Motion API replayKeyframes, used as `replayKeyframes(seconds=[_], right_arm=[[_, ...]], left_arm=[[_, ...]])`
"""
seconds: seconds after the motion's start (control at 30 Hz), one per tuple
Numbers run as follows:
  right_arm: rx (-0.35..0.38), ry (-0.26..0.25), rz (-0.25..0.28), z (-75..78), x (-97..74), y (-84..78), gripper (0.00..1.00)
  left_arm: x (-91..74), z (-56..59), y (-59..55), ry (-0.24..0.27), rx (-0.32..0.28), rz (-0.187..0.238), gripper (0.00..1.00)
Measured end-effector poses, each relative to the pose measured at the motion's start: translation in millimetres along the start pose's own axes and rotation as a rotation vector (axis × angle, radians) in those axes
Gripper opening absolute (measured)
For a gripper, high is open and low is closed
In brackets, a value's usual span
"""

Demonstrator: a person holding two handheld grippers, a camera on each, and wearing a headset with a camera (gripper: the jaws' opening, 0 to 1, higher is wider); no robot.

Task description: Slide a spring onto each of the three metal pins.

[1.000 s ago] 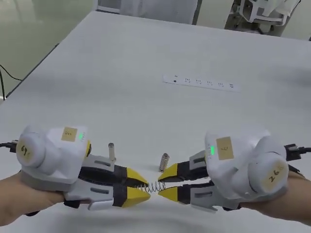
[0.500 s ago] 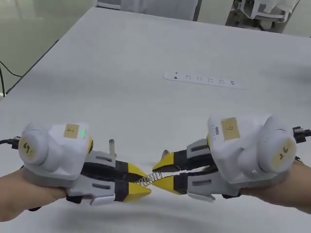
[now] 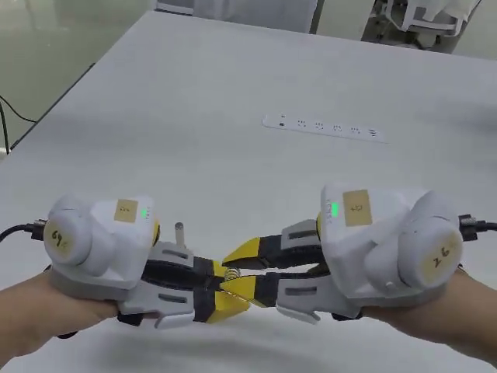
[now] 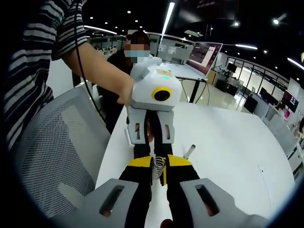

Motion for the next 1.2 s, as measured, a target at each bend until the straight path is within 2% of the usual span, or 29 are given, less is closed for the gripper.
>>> replayKeyframes(seconds=[0.17,0.4,0.47,0.6,0.67,1.0,1.2], right_arm=[[-0.016,-0.017,0.009,-0.3,-0.3,1.2,0.07],[-0.045,-0.004,-0.001,-3.8,1.9,2.8,0.07],[-0.049,0.001,-0.003,-4.6,1.8,3.3,0.07],[-0.065,-0.008,-0.011,-3.8,2.0,4.0,0.07],[-0.067,-0.009,-0.017,-3.6,2.2,3.5,0.07],[-0.069,-0.025,-0.03,-0.6,0.4,1.0,0.07],[-0.072,-0.031,-0.036,-0.3,0.0,-0.1,0.07]], left_arm=[[-3.1,-0.8,-0.9,0.015,-0.017,0.007,0.03],[-3.4,2.7,-3.0,0.017,-0.021,-0.004,0.04],[-4.3,2.6,-4.1,0.013,-0.048,-0.004,0.05],[-5.4,1.2,-4.9,0.02,-0.066,0.006,0.06],[-5.4,1.4,-5.6,0.023,-0.066,0.005,0.09],[-9.4,-0.9,-10.8,0.052,-0.112,0.015,0.1],[-11.1,-2.0,-12.6,0.066,-0.126,0.016,0.15]])
Point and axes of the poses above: the centre of the closed fingertips' face, and the gripper's own axes: x roughly forward along the fingers, z roughly to its right, y roughly out of its top, the point moved 5 cm from there along -x, roughly backward along the fingers, and after that the axes turned 13 degrees about -z, right-handed, at the moved point
